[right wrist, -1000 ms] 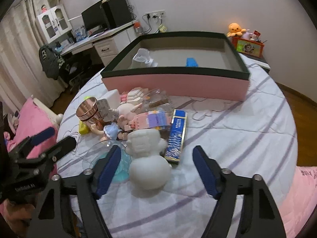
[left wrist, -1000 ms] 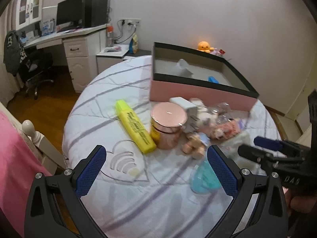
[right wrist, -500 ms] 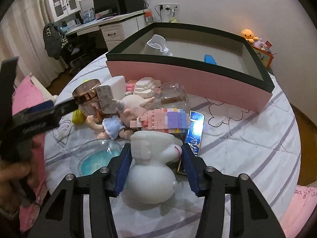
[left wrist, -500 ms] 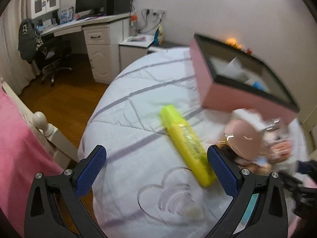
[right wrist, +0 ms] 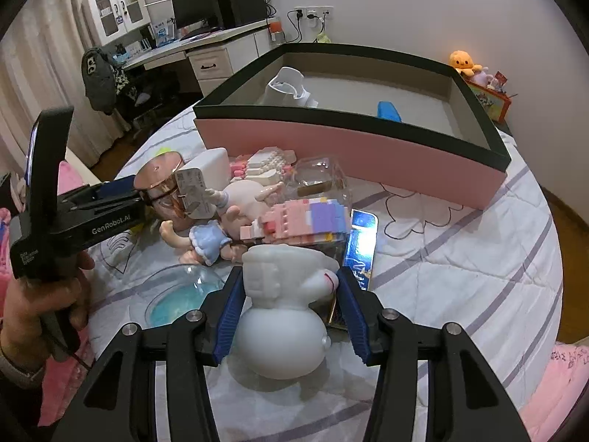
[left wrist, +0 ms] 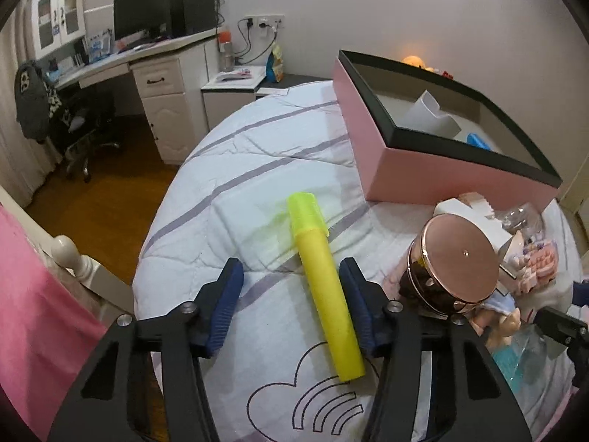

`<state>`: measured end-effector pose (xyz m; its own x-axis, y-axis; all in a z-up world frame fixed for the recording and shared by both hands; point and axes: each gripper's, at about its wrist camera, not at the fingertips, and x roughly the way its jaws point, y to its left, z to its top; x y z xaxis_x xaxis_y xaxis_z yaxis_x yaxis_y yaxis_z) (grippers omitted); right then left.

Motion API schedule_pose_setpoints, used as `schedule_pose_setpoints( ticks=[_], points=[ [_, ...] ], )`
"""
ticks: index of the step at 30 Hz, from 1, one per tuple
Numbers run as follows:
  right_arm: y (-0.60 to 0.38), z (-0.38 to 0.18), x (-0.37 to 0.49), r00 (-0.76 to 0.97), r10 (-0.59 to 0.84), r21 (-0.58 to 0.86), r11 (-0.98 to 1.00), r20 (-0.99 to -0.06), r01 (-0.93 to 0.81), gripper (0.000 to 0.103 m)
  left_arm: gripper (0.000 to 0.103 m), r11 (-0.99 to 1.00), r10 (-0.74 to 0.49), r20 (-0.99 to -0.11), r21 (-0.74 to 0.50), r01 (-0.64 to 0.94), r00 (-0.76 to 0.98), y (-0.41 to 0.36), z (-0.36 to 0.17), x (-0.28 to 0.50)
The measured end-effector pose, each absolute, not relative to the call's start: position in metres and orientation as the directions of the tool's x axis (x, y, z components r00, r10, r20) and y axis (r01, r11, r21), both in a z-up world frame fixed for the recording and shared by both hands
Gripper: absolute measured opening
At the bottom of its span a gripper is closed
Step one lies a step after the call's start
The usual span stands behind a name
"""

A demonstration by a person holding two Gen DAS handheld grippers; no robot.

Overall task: Organize rigid objects
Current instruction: 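Grasp the yellow highlighter with the left tool while the right tool grasps the white figurine, then lower both held objects into the pink box and open both tools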

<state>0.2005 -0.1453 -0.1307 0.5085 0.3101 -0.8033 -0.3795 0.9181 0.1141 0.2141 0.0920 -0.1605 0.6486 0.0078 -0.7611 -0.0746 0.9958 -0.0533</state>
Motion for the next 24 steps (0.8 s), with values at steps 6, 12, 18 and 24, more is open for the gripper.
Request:
schedule_pose_setpoints(
  ticks=[6, 12, 18, 24],
  points=[
    [-0.142, -0.131, 0.203, 0.504, 0.321, 0.119, 0.912, -0.802, -0.392, 0.051, 0.024, 0.997, -0.020, -0.758, -0.067, -0.048, 0.652, 0.085, -0.160, 0.221],
    [-0.161, -0.127, 0.201, 0.502, 0.372, 0.194, 0.908, -0.781, -0.370, 0.051, 0.020, 0.989, -0.085, -0.760, -0.142, -0.037, 0.644, 0.093, -0.154, 0.210],
    [-0.176, -0.120, 0.202, 0.525, 0.374, 0.210, 0.915, -0.765, -0.345, 0.051, 0.020, 0.990, -0.102, -0.749, -0.143, -0.009, 0.654, 0.086, -0.146, 0.201],
    [-0.184, -0.112, 0.202, 0.539, 0.385, 0.227, 0.914, -0.750, -0.337, 0.051, 0.020, 0.990, -0.106, -0.719, -0.143, 0.003, 0.687, 0.085, -0.124, 0.193]
  ],
)
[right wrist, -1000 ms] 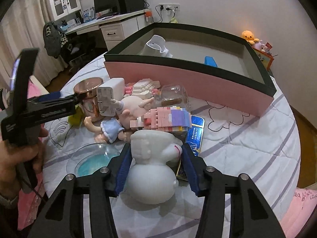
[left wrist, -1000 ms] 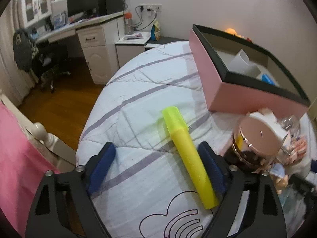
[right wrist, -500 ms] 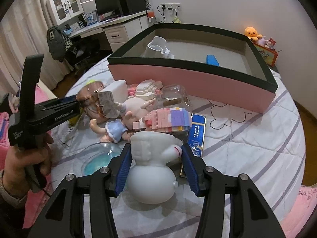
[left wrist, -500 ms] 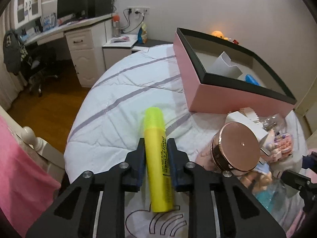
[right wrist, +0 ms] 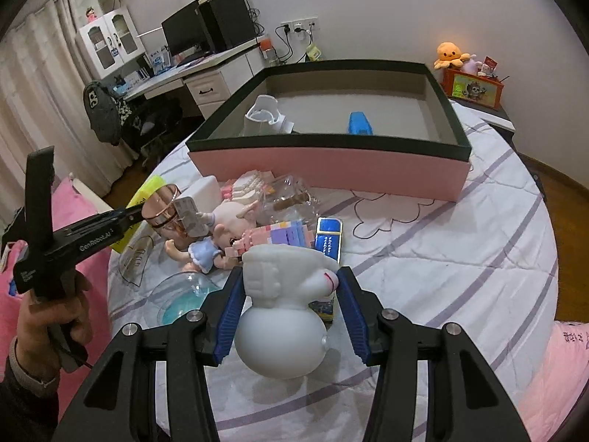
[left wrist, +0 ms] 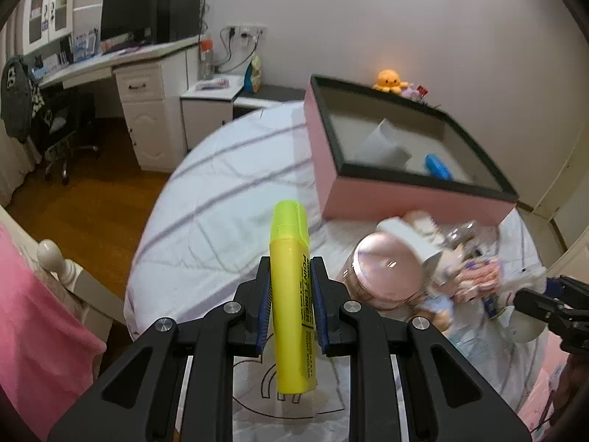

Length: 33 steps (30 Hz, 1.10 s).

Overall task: Organize rigid objects
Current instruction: 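Lower both held objects into the pink box and open both tools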

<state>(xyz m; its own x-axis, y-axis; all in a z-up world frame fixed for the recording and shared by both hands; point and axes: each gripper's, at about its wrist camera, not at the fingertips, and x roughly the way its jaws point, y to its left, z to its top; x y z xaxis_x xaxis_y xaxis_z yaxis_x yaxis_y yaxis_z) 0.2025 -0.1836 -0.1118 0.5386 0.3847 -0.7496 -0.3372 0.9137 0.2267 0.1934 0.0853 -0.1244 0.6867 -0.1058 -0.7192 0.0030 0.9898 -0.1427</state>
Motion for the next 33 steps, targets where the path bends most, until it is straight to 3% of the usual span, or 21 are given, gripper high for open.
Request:
schedule_pose_setpoints(
  ticks=[10, 19, 24, 33],
  points=[
    [-0.193, -0.082, 0.219, 0.593, 0.407, 0.237, 0.908, -0.695, -0.345, 0.051, 0.020, 0.986, -0.154, -0.642, -0.144, 0.080, 0.751, 0.072, -0.075, 0.210],
    [-0.204, -0.034, 0.292, 0.699, 0.371, 0.174, 0.925, -0.611, -0.338, 0.051, 0.020, 0.974, -0.225, -0.581, -0.132, 0.182, 0.782, 0.053, -0.032, 0.281],
    [-0.203, -0.030, 0.350, 0.710, 0.347, 0.165, 0.935, -0.613, -0.315, 0.051, 0.020, 0.962, -0.274, -0.611, -0.175, 0.211, 0.743, 0.041, -0.035, 0.349],
    [-0.196, -0.071, 0.423, 0.644, 0.298, 0.159, 0.951, -0.704, -0.265, 0.051, 0.020, 0.956, -0.291, -0.706, -0.183, 0.231, 0.645, 0.008, -0.071, 0.434]
  ],
)
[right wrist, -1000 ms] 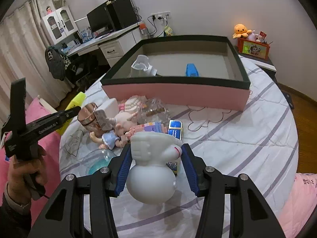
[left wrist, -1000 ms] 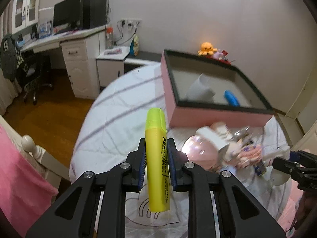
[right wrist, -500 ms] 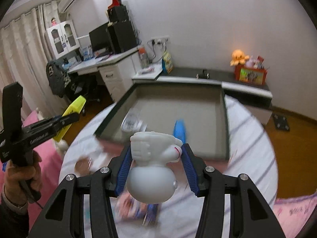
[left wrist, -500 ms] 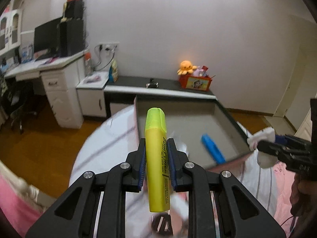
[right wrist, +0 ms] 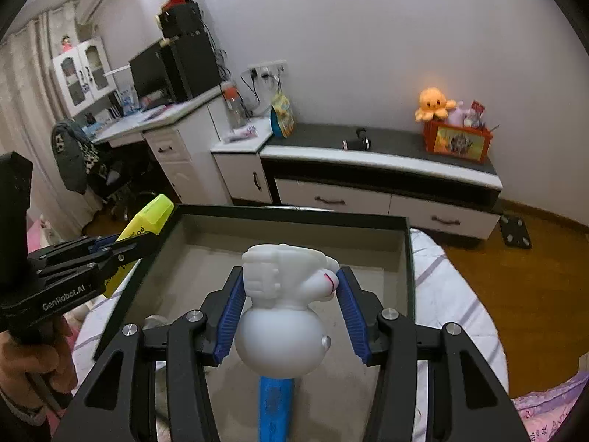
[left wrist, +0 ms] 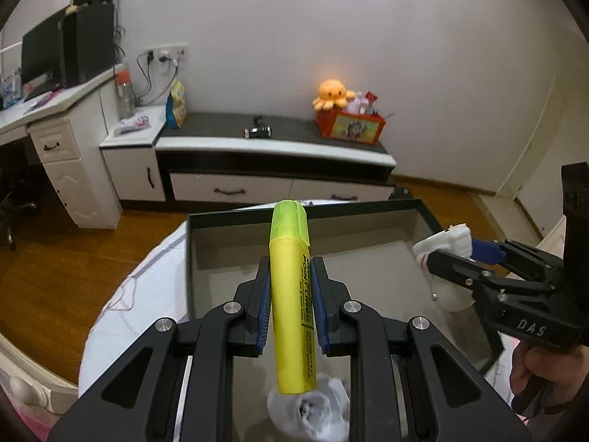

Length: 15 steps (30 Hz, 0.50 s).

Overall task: Organize rigid objects
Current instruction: 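Lower both held objects into the pink box and open both tools, then withdraw both tools from the box toward the remaining objects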

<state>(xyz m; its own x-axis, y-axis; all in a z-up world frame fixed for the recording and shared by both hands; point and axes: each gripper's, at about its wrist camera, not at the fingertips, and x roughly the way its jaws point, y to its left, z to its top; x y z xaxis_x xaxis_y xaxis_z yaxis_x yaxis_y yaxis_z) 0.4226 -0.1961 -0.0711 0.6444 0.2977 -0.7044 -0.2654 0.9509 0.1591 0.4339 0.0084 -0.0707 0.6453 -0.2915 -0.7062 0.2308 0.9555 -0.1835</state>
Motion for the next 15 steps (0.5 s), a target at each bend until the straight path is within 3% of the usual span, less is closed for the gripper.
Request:
schedule_pose_setpoints(
  ticks=[5, 6, 7, 8, 9, 10, 15],
  points=[
    [-0.196, -0.090, 0.439, 0.614, 0.265, 0.153, 0.961, -0.744, -0.230, 0.052, 0.024, 0.964, -0.257, -0.745, -0.153, 0.218, 0.615, 0.001, -0.086, 0.445],
    [-0.198, -0.091, 0.441, 0.610, 0.260, 0.151, 0.963, -0.748, -0.225, 0.053, 0.036, 0.965, -0.254, -0.747, -0.150, 0.216, 0.614, 0.000, -0.087, 0.444],
    [-0.199, -0.092, 0.442, 0.606, 0.256, 0.150, 0.964, -0.753, -0.221, 0.061, 0.059, 0.968, -0.243, -0.748, -0.142, 0.209, 0.618, 0.000, -0.087, 0.442],
    [-0.200, -0.093, 0.442, 0.604, 0.250, 0.148, 0.966, -0.757, -0.213, 0.078, 0.072, 0.973, -0.222, -0.745, -0.126, 0.194, 0.629, 0.002, -0.086, 0.439],
    [-0.200, -0.091, 0.441, 0.610, 0.239, 0.143, 0.969, -0.756, -0.202, 0.084, 0.090, 0.977, -0.206, -0.734, -0.115, 0.180, 0.647, 0.004, -0.084, 0.436],
    [-0.202, -0.089, 0.438, 0.621, 0.231, 0.138, 0.971, -0.749, -0.196, 0.085, 0.095, 0.978, -0.200, -0.722, -0.111, 0.174, 0.662, 0.006, -0.082, 0.433],
    [-0.208, -0.080, 0.425, 0.642, 0.208, 0.140, 0.978, -0.738, -0.155, 0.089, 0.103, 0.983, -0.184, -0.699, -0.110, 0.150, 0.692, 0.019, -0.069, 0.413]
  ],
)
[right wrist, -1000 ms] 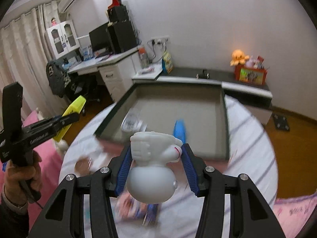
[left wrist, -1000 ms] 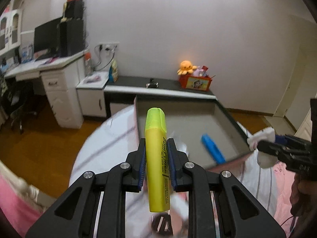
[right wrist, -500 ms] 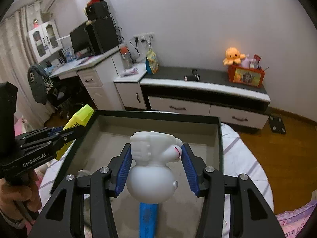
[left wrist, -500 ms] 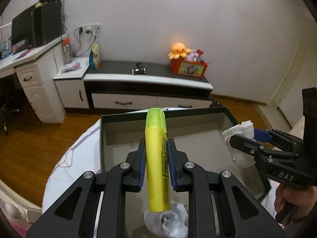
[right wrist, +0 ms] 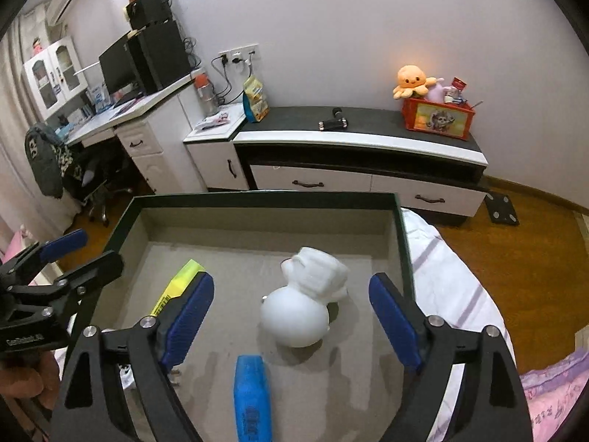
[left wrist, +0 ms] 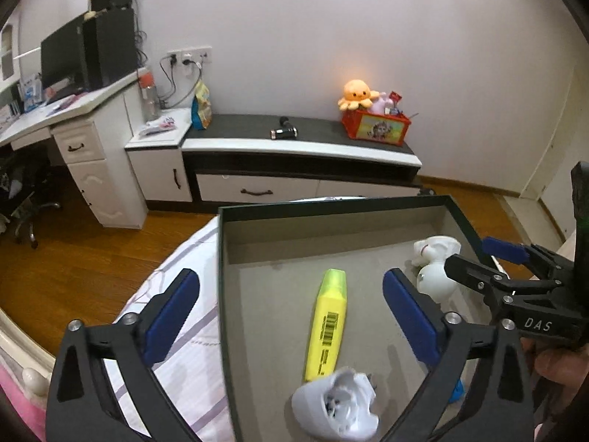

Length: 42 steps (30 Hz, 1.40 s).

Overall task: Organize rigid objects
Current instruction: 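Withdraw both tools from the box toward the remaining objects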

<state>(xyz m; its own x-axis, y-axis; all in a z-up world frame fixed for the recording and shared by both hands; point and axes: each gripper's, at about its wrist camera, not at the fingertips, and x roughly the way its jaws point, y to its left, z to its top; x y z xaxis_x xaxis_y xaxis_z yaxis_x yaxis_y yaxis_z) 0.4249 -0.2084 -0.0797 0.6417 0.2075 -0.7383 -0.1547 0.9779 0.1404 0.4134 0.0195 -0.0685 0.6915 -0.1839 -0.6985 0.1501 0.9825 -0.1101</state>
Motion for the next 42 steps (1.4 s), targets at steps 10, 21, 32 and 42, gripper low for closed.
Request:
schedule_pose_setpoints(
  ticks=[10, 21, 32, 42],
  points=[
    [-0.214, -0.047, 0.361, 0.698, 0.254, 0.207, 0.966, -0.669, -0.153, 0.090, 0.103, 0.986, -0.166, -0.634, -0.126, 0.111, 0.755, 0.043, -0.034, 0.343],
    [-0.215, -0.034, 0.285, 0.726, 0.266, 0.209, 0.963, -0.634, -0.170, 0.090, 0.103, 0.991, -0.118, -0.572, -0.115, 0.063, 0.811, 0.058, -0.015, 0.260],
    [-0.213, -0.044, 0.230, 0.746, 0.242, 0.181, 0.970, -0.620, -0.164, 0.090, 0.103, 0.995, -0.072, -0.588, -0.103, 0.014, 0.805, 0.063, -0.038, 0.193],
    [-0.204, -0.049, 0.200, 0.753, 0.184, 0.108, 0.983, -0.632, -0.149, 0.090, 0.103, 0.994, -0.055, -0.613, -0.108, -0.015, 0.788, 0.068, -0.058, 0.161]
  ],
)
